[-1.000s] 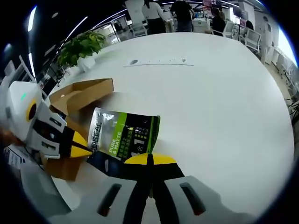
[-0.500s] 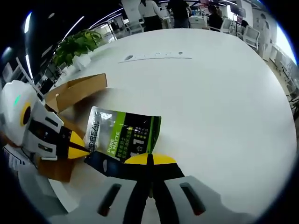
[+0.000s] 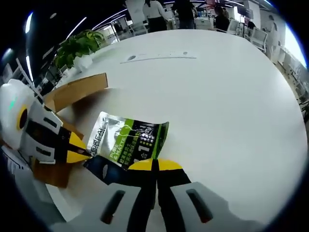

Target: Operate the shoe box by opening the lid, removing the specified soft item, and placing it in the target area until the item is outside and the box remains undamaged.

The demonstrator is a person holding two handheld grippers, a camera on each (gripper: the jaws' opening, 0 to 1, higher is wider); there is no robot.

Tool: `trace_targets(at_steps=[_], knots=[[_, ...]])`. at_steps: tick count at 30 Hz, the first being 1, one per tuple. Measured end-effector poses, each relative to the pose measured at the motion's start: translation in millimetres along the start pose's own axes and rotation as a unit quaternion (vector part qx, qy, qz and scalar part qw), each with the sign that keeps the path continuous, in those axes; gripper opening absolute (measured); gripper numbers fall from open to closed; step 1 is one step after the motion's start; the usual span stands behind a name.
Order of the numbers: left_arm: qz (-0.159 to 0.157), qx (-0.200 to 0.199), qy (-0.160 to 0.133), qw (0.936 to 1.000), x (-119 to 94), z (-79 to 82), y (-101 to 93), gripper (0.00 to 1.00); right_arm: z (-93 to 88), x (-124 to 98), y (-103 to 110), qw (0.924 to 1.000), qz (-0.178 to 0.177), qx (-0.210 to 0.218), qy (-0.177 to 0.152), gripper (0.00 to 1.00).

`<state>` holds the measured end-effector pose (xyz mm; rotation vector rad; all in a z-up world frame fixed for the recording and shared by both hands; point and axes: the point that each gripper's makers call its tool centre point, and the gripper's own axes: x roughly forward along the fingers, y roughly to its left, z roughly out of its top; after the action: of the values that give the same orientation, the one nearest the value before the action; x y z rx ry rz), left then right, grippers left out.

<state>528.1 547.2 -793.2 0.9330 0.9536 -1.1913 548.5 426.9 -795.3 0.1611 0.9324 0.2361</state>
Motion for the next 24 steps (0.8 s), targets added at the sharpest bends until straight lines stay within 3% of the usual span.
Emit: trace_targets(at_steps=[4, 8, 16, 24], knots=[[0.015, 0.031, 0.008, 0.9994, -5.0, -1.8, -0.2, 0.03, -1.1, 0.9, -0.7, 1.0, -0.006, 0.005, 0.001, 0.0], [0.019, 0.034, 0.004, 0.9992, -12.6, -2.2, -0.6, 0.04, -1.0, 1.3, -0.7, 0.9999, -0.012, 0.004, -0.001, 0.0], [0.007, -0.012, -0.025, 0.9996, -27.1, 3.7, -3.0, 0.09, 0.6, 0.4, -1.1, 0.9997, -0.02, -0.013, -0.002, 0.01], [-0.002, -0.06, -0.071, 0.9956, -46.5, 12.4, -7.7, 0.13, -1.4, -8.0, -8.7, 0.9988, -0.04, -0.028, 0.0, 0.07]])
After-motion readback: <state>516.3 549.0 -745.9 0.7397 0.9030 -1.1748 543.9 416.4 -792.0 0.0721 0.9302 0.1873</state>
